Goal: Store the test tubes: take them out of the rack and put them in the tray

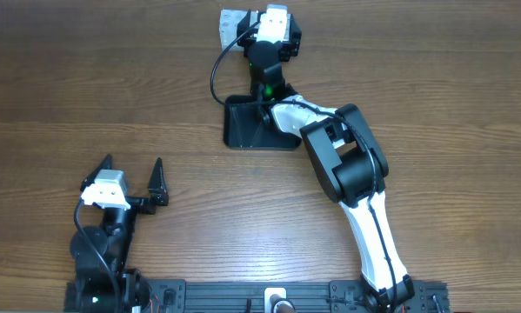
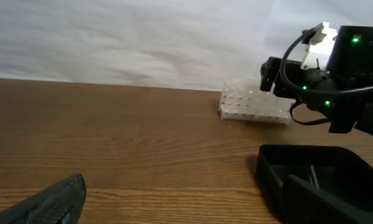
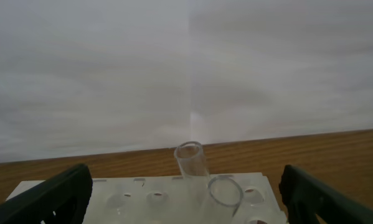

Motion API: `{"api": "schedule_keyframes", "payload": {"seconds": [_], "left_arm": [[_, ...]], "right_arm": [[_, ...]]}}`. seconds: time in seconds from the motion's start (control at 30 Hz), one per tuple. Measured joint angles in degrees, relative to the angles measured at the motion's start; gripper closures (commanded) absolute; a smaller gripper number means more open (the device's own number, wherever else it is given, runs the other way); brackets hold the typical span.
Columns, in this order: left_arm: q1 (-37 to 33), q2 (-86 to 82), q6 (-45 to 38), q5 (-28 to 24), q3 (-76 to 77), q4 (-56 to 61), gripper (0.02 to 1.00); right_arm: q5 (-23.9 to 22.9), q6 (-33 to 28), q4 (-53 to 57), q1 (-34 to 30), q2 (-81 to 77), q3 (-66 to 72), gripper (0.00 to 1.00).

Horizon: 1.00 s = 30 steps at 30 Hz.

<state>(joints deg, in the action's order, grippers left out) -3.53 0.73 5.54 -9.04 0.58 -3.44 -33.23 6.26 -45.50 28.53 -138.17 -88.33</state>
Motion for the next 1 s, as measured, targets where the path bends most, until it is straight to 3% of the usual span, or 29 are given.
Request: {"api": "schedule_keyframes", "payload": {"seconds": [0.2,0.77,1.0], "left_arm": [[0.0,0.0,0.0,0.0,0.0,0.0,0.018],[0.0,0.0,0.0,-0.02,0.0,0.0,0.02],[0.0,0.0,0.0,0.0,0.0,0.0,0.02]], "right_arm": [[0.0,0.79,1.42,0.0,-0.04,-1.14,0.108],[0.26,1.33,4.35,-0.11,-0.35,-1.14,0.099],[0.96,1.44,4.37,-0.61,-0.63,-1.16,0.15]]}}
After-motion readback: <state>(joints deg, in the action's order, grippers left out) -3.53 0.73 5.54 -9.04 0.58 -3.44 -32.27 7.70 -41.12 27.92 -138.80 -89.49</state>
